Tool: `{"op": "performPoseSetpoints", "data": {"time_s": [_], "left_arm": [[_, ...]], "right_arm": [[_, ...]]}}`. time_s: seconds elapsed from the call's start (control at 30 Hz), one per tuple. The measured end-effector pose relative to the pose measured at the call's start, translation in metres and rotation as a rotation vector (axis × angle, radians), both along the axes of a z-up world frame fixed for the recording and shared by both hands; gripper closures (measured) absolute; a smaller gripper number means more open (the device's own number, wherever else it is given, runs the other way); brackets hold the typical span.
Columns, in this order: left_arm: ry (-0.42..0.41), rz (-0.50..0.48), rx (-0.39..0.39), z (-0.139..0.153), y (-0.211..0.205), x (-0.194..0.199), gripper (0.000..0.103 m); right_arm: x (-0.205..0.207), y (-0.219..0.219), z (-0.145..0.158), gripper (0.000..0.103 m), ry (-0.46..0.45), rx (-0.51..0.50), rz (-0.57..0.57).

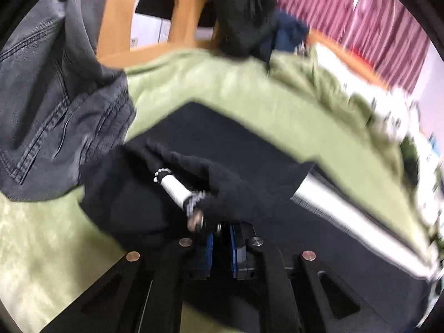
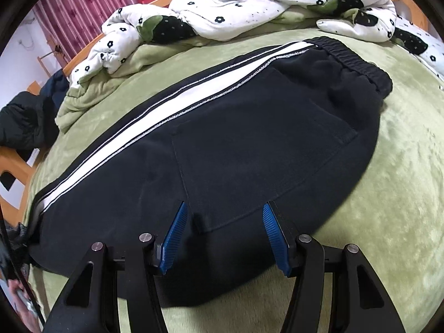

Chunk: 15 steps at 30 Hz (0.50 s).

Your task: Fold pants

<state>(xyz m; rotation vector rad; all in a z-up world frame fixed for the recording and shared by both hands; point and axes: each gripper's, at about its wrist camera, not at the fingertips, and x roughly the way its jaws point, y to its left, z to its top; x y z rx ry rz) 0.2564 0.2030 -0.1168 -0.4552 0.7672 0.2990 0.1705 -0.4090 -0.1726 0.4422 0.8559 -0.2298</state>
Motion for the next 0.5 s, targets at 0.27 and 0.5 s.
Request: {"op": "performPoseSetpoints", "data": {"time_s": [0.27, 0.5], "left_arm": [[-0.06, -0.009, -0.011, 0.011, -0.006, 0.022, 0.058], [0.02, 0.023, -0.205, -0.009, 0.008, -0.002, 0.029]], "right_arm": [[0.001, 0.006, 0.004, 0.047, -0.007, -0.021, 0.018], [0.003, 0.007, 0.003, 0.047, 0.0, -0.022, 0.014]]}}
